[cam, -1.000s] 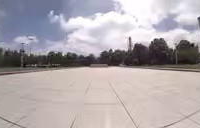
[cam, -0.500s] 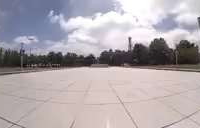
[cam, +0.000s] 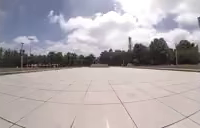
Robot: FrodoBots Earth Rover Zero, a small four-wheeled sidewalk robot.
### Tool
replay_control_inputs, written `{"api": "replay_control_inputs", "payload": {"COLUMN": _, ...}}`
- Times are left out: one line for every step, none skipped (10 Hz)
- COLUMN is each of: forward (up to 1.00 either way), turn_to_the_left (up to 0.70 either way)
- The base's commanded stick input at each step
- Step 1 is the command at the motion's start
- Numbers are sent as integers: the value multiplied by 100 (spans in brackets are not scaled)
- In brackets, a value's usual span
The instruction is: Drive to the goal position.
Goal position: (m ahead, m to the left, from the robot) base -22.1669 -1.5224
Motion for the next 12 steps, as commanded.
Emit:
{"api": "replay_control_inputs", "payload": {"forward": 100, "turn_to_the_left": 0}}
{"api": "replay_control_inputs", "payload": {"forward": 100, "turn_to_the_left": 0}}
{"api": "replay_control_inputs", "payload": {"forward": 100, "turn_to_the_left": 0}}
{"api": "replay_control_inputs", "payload": {"forward": 100, "turn_to_the_left": 0}}
{"api": "replay_control_inputs", "payload": {"forward": 100, "turn_to_the_left": 0}}
{"api": "replay_control_inputs", "payload": {"forward": 100, "turn_to_the_left": 0}}
{"api": "replay_control_inputs", "payload": {"forward": 100, "turn_to_the_left": 0}}
{"api": "replay_control_inputs", "payload": {"forward": 100, "turn_to_the_left": 0}}
{"api": "replay_control_inputs", "payload": {"forward": 100, "turn_to_the_left": 0}}
{"api": "replay_control_inputs", "payload": {"forward": 100, "turn_to_the_left": -11}}
{"api": "replay_control_inputs", "payload": {"forward": 100, "turn_to_the_left": -20}}
{"api": "replay_control_inputs", "payload": {"forward": 100, "turn_to_the_left": -15}}
